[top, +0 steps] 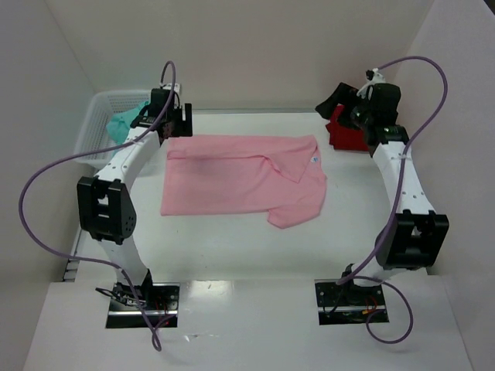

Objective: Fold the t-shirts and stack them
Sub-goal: Fold the flattened tshirt in 1/3 of the way

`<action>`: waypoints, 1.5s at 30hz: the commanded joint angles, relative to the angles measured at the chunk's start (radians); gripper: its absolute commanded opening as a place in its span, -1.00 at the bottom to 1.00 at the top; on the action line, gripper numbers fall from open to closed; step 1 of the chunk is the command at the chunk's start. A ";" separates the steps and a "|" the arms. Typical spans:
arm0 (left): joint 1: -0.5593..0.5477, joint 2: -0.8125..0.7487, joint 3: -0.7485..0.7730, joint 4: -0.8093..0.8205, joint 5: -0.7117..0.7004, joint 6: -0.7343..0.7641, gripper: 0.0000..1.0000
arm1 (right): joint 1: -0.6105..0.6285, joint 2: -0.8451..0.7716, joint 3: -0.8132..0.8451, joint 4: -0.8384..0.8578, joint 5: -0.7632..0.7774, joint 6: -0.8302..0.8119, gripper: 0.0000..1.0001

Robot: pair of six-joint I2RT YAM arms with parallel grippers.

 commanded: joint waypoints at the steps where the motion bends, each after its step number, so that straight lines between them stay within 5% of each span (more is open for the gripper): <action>1: -0.004 -0.142 -0.135 0.022 0.272 -0.097 0.71 | -0.005 -0.108 -0.169 -0.010 0.128 -0.026 1.00; 13: 0.031 -0.494 -0.536 -0.046 0.318 -0.204 0.92 | -0.005 -0.252 -0.473 -0.200 0.218 0.169 1.00; 24: 0.140 -0.540 -0.681 -0.026 0.476 -0.321 0.98 | 0.004 -0.220 -0.549 -0.383 0.253 0.204 1.00; 34: 0.140 -0.447 -0.677 0.239 0.870 -0.309 0.90 | 0.126 -0.111 -0.473 -0.119 0.134 0.225 0.91; 41: 0.104 -0.301 -0.607 0.307 0.860 -0.309 0.87 | 0.237 0.022 -0.367 -0.039 0.143 0.204 0.52; 45: 0.104 -0.261 -0.567 0.281 0.814 -0.298 0.85 | 0.298 0.067 -0.348 0.028 0.151 0.215 0.49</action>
